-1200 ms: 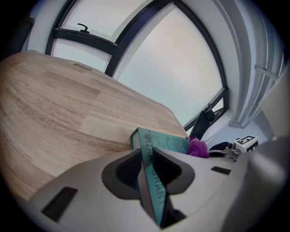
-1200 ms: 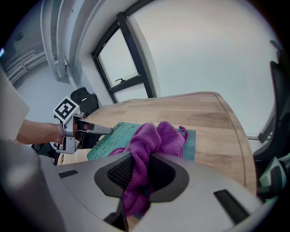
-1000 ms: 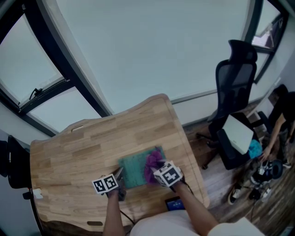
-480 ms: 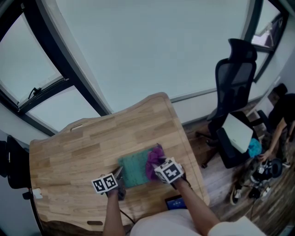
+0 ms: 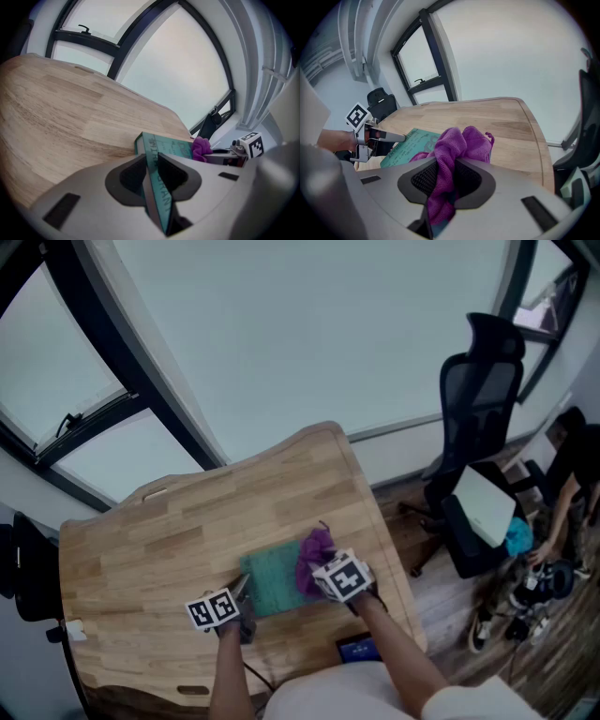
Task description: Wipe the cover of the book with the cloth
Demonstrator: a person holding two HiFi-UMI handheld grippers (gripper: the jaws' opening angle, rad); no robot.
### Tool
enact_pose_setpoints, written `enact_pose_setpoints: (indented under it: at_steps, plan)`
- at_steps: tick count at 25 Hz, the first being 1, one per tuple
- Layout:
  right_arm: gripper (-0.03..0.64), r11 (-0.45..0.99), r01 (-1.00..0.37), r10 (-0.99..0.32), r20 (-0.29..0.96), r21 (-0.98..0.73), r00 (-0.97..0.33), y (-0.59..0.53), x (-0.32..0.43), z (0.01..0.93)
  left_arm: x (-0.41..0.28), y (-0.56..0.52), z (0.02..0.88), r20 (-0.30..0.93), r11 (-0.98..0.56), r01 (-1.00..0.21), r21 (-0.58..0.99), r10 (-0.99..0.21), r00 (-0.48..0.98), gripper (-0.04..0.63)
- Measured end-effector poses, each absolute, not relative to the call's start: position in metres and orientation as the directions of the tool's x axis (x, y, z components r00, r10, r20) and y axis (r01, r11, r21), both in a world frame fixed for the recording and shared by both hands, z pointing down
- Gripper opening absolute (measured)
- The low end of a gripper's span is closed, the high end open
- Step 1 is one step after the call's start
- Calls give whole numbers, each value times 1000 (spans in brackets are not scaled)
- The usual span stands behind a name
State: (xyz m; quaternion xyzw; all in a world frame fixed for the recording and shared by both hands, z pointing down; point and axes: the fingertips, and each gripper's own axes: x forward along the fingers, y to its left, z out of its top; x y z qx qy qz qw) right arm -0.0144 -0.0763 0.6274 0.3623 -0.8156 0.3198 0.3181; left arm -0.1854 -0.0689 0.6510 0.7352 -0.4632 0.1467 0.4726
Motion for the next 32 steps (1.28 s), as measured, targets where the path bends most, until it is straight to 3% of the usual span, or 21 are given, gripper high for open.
enact_pose_setpoints:
  at_steps: [32]
  plan:
    - [87,563,-801,-427,758,-204,-493,-105,-15,630,-185,-69,650,654,-132,-822,555,-541,529,77]
